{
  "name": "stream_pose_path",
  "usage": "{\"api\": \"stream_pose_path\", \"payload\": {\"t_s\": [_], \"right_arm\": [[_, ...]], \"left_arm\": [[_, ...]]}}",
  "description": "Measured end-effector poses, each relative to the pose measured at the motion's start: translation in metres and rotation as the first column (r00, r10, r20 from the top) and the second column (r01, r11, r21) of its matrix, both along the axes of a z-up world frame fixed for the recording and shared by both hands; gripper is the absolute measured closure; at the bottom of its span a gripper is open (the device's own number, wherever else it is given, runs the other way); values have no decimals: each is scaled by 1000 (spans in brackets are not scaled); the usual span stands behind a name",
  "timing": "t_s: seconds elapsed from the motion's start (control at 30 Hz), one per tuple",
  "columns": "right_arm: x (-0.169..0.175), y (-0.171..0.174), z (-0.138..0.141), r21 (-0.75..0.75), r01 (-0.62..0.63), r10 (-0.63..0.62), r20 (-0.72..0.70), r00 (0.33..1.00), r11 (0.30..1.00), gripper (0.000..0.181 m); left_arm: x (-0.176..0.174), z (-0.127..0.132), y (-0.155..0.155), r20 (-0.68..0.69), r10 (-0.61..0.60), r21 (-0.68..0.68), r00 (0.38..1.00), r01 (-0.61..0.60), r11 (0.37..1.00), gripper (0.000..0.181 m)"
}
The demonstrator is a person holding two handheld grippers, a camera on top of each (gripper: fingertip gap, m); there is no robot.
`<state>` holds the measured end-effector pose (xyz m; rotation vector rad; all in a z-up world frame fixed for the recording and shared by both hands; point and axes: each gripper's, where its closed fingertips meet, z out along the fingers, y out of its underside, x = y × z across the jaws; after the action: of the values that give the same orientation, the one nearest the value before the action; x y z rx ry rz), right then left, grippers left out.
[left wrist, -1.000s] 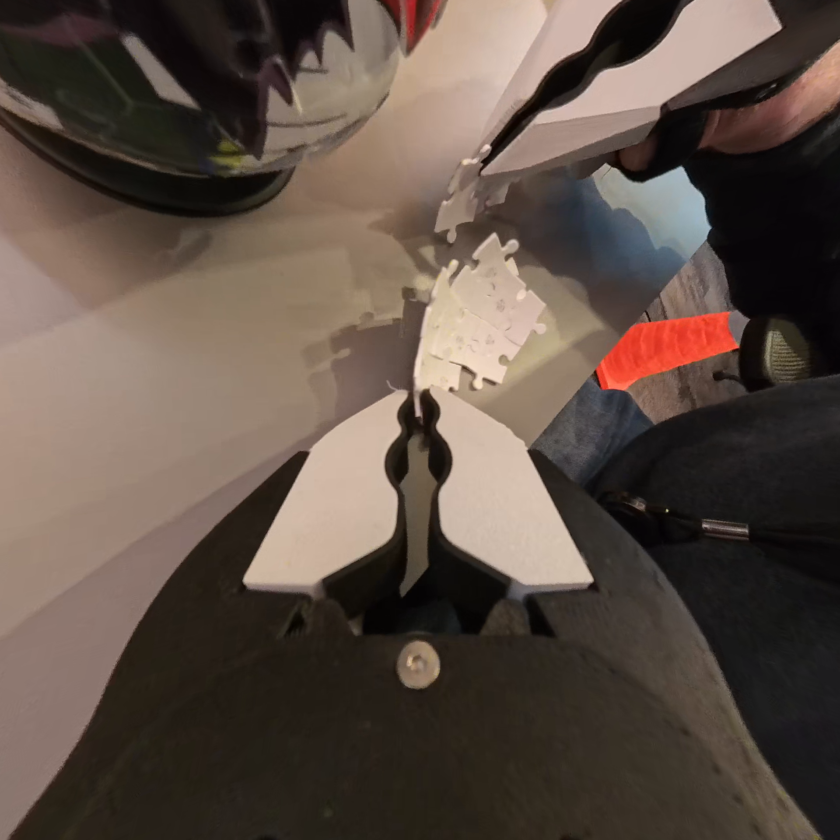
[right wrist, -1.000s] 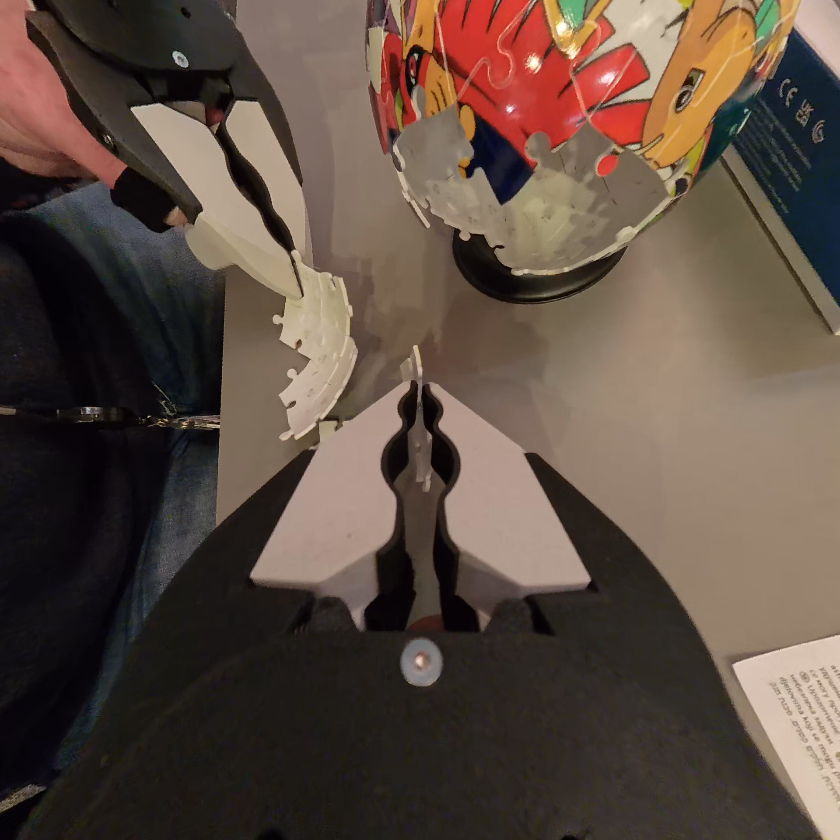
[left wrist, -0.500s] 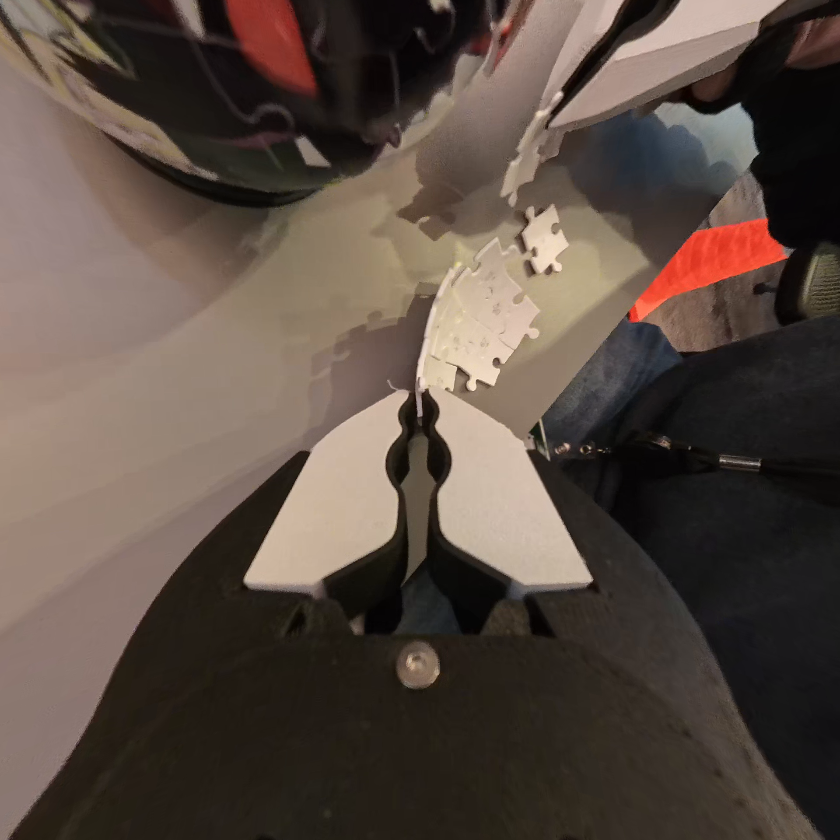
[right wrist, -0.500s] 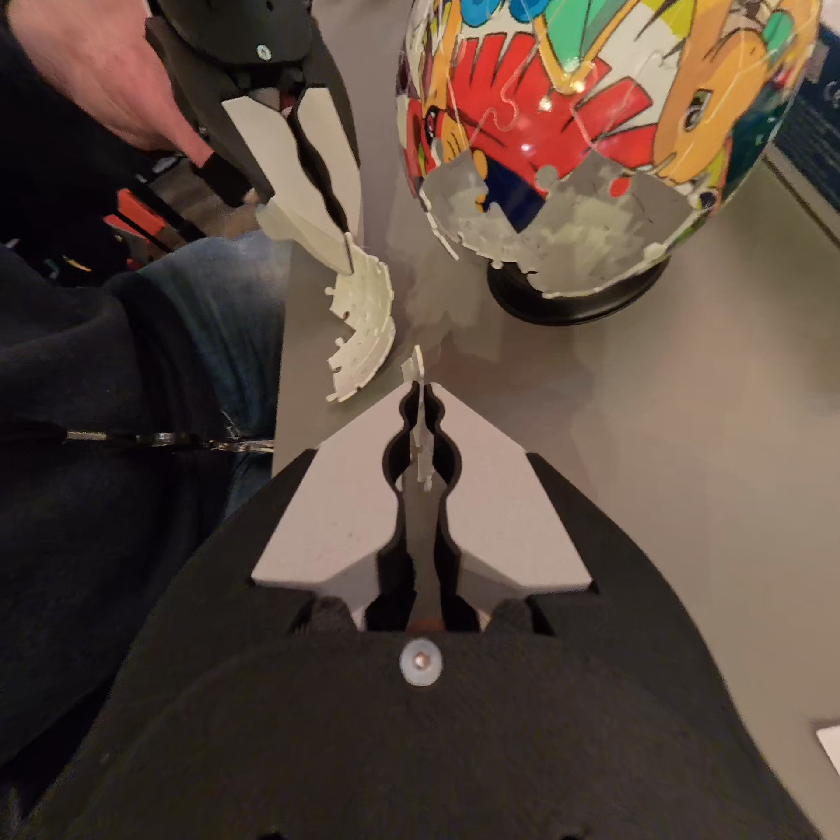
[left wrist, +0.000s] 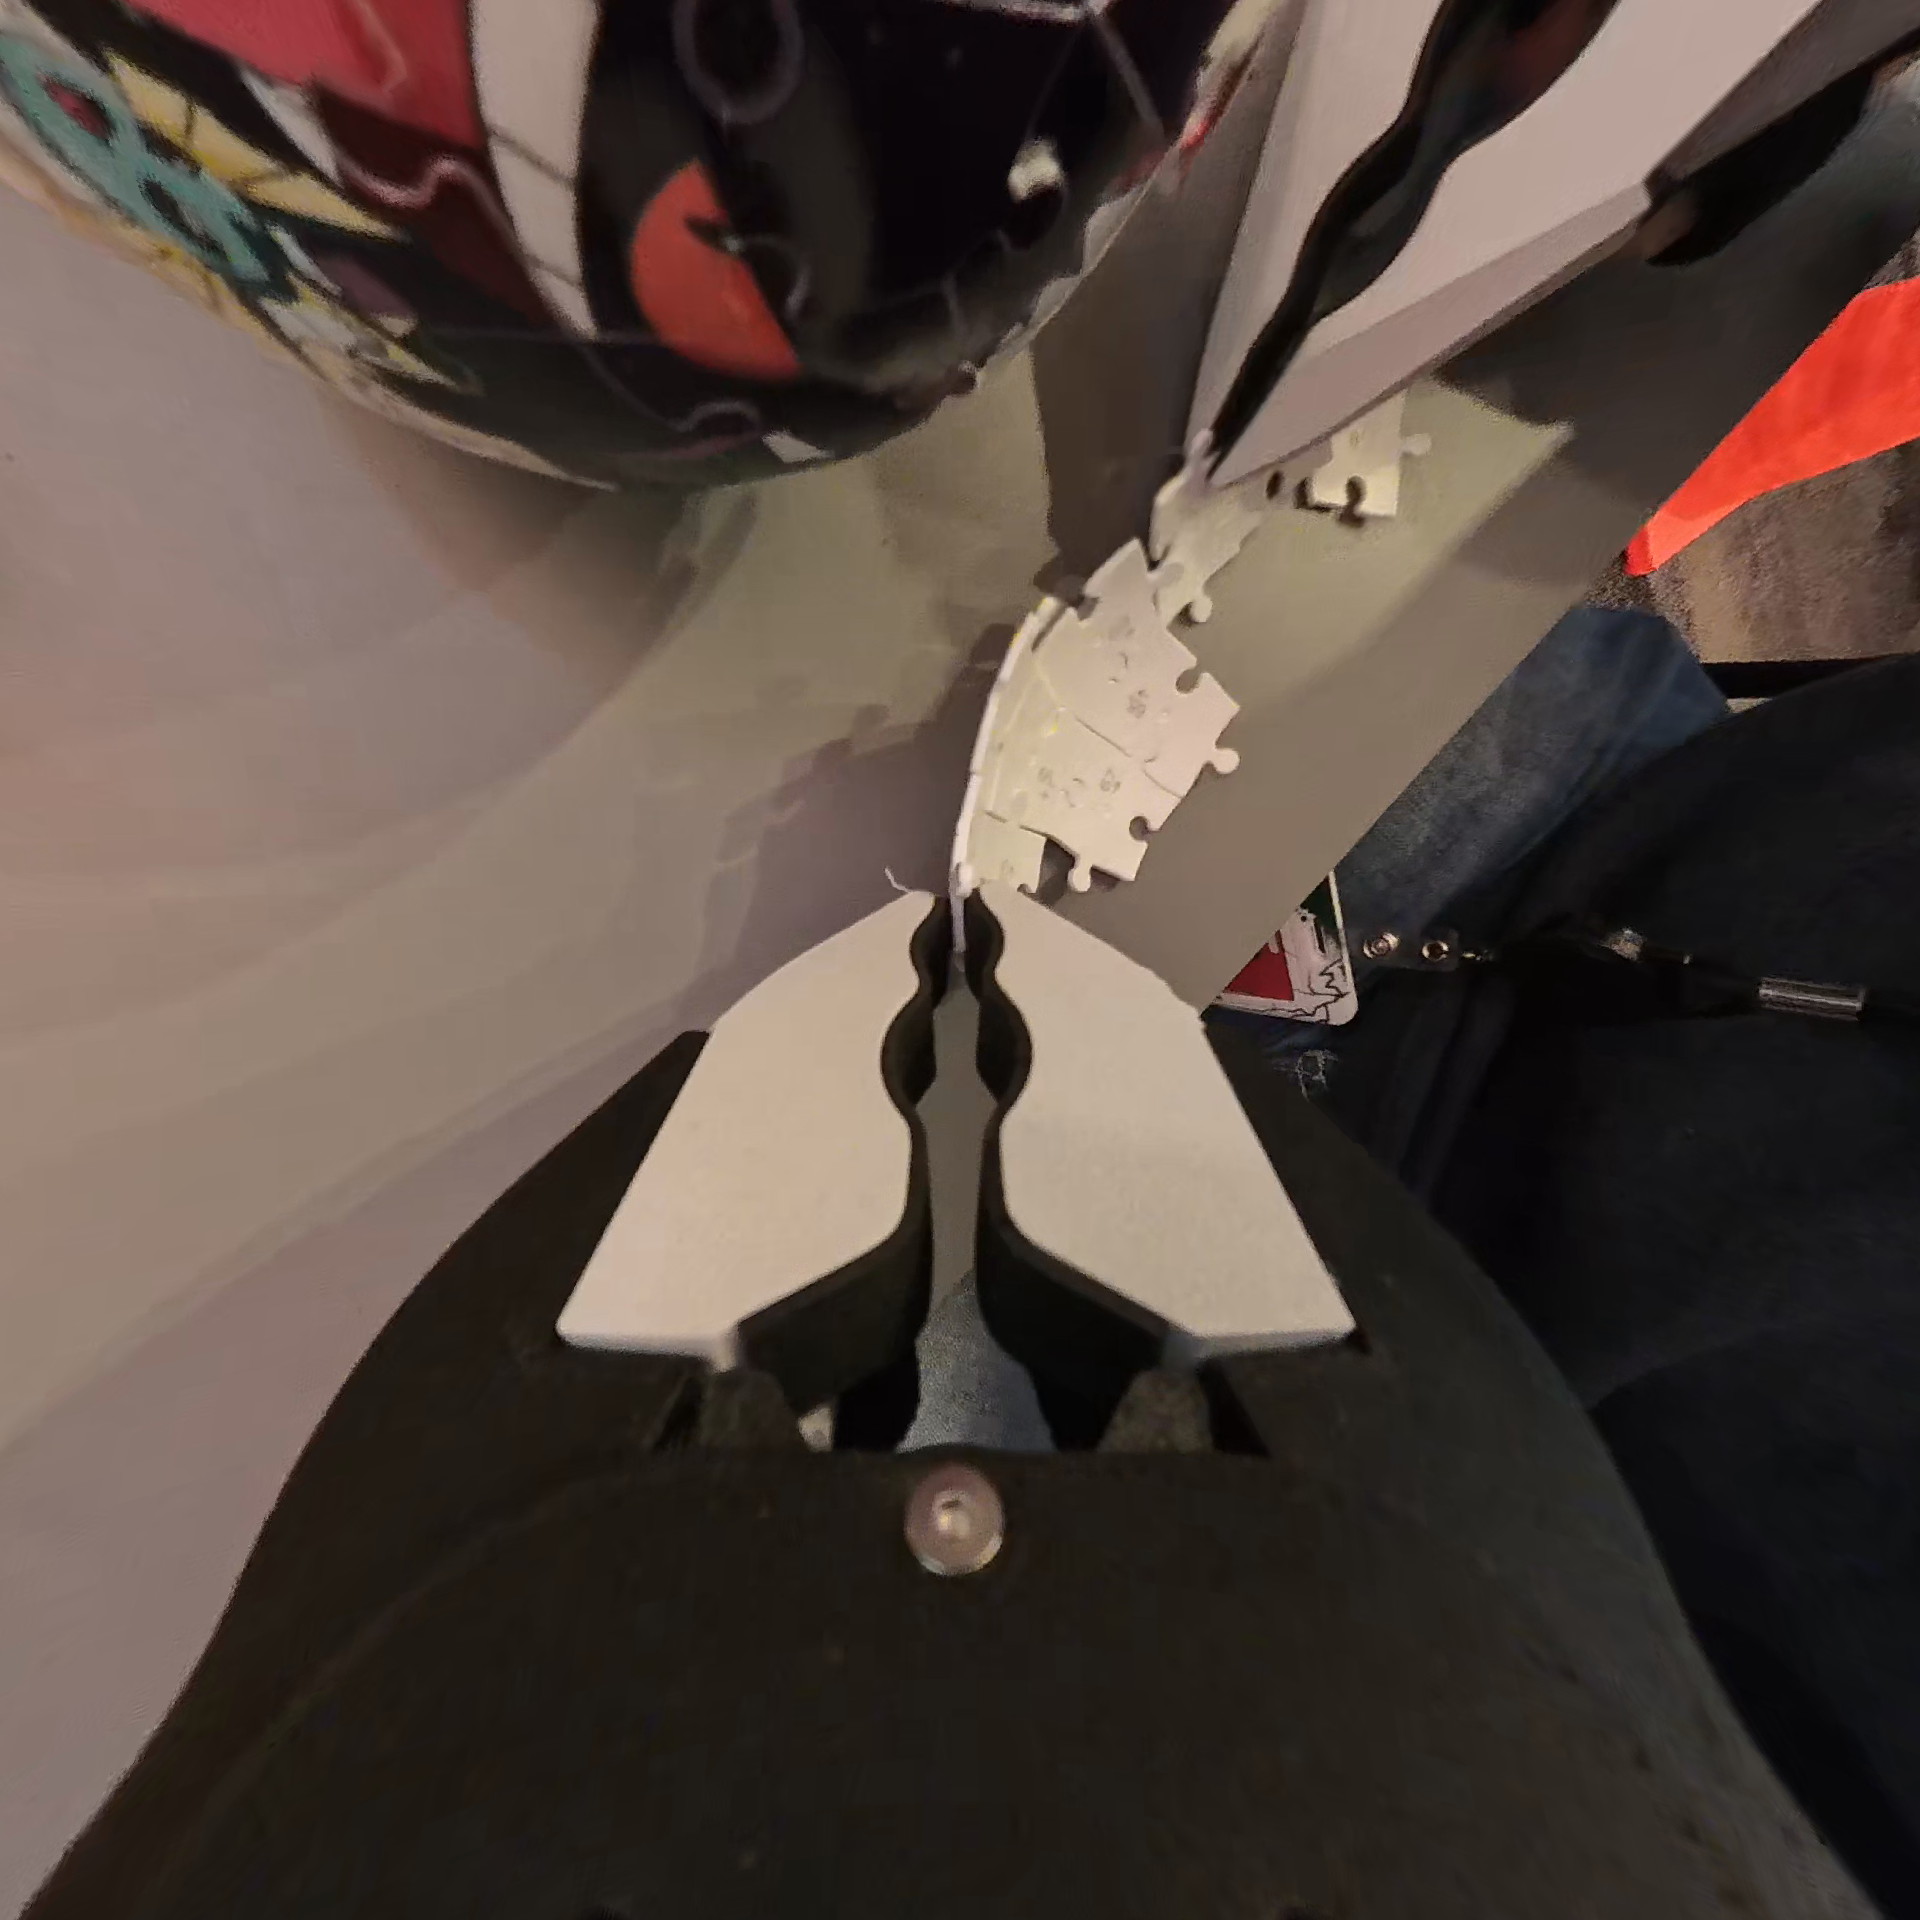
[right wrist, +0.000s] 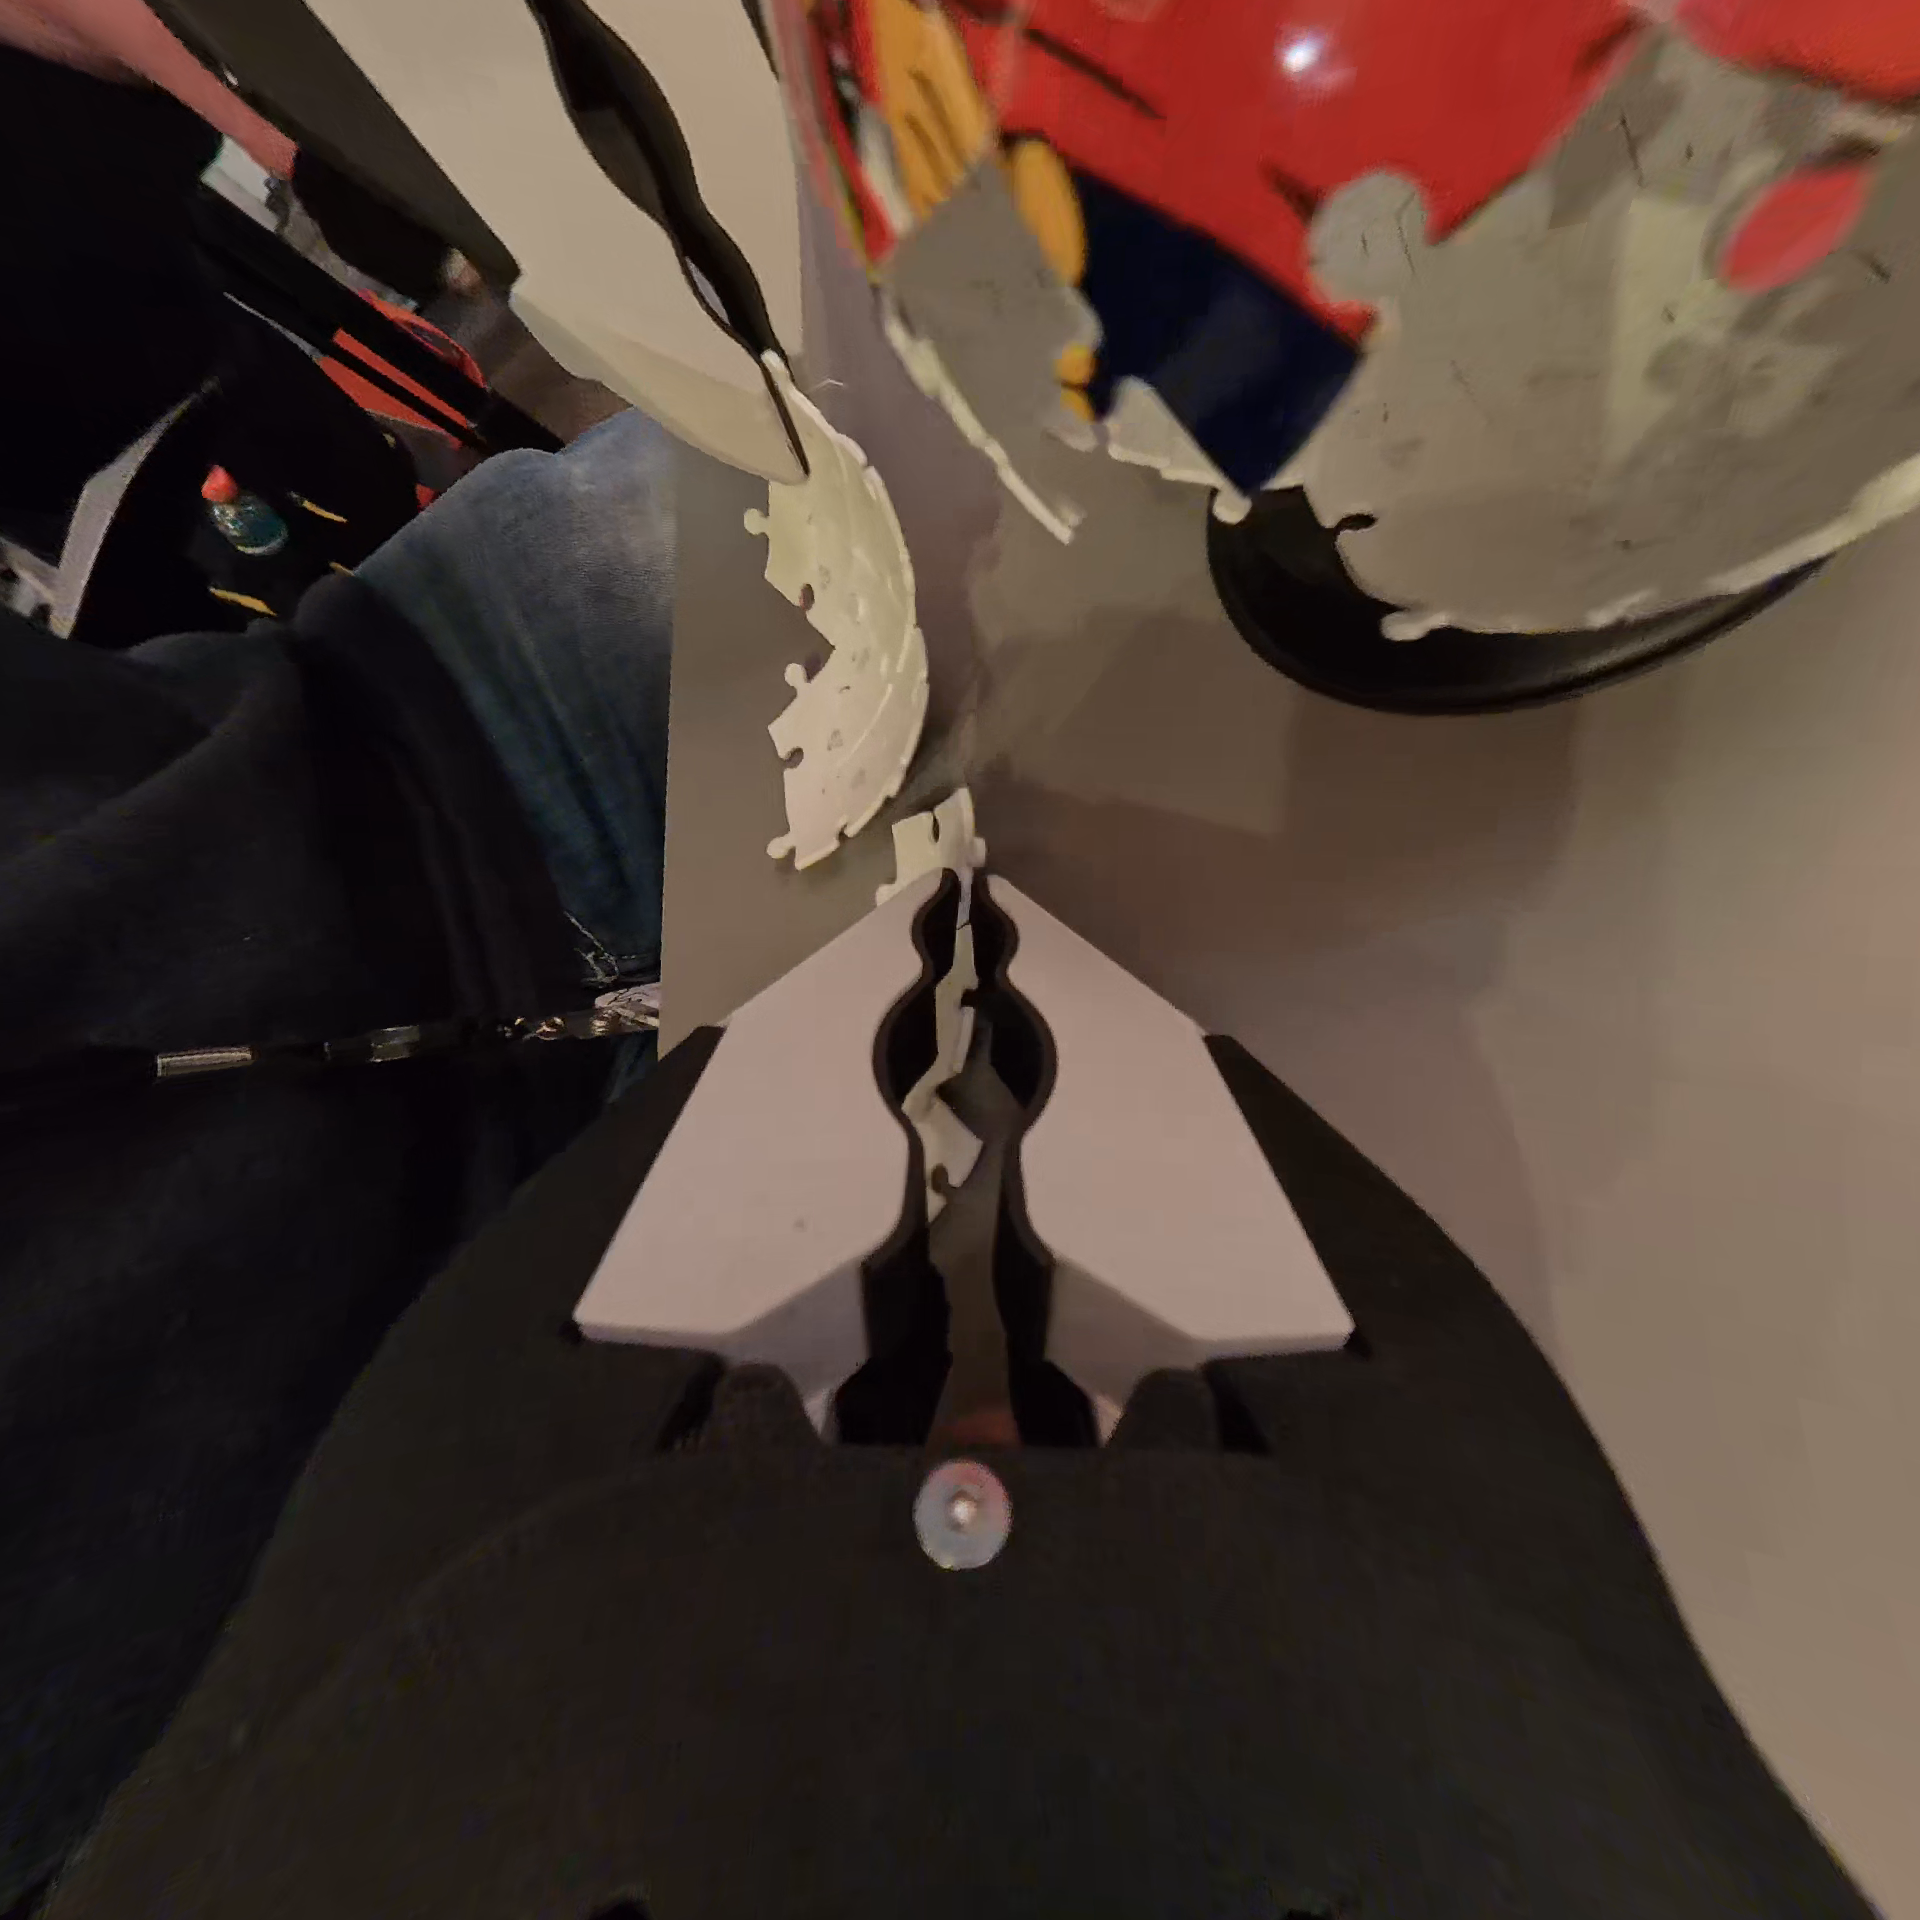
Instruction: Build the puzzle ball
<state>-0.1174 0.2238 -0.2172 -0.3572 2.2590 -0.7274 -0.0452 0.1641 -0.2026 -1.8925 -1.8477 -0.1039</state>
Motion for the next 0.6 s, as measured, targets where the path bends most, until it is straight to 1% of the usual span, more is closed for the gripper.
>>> {"api": "stream_pose_path", "payload": {"t_s": [0.1, 0.33, 0.6], "right_arm": [[0, -2, 2, 8, 2, -3, 42, 999, 1000, 181], [0, -3, 6, 2, -7, 7, 79, 997, 1000, 181], [0, 0, 7, -5, -18, 18, 73, 997, 1000, 181]], "left_arm": [[0, 0, -2, 11, -6, -9, 1000, 7, 1000, 179], [-1, 0, -3, 27, -16, -15, 999, 16, 1000, 179], [-3, 1, -6, 33, -17, -25, 999, 18, 1000, 179]]}}
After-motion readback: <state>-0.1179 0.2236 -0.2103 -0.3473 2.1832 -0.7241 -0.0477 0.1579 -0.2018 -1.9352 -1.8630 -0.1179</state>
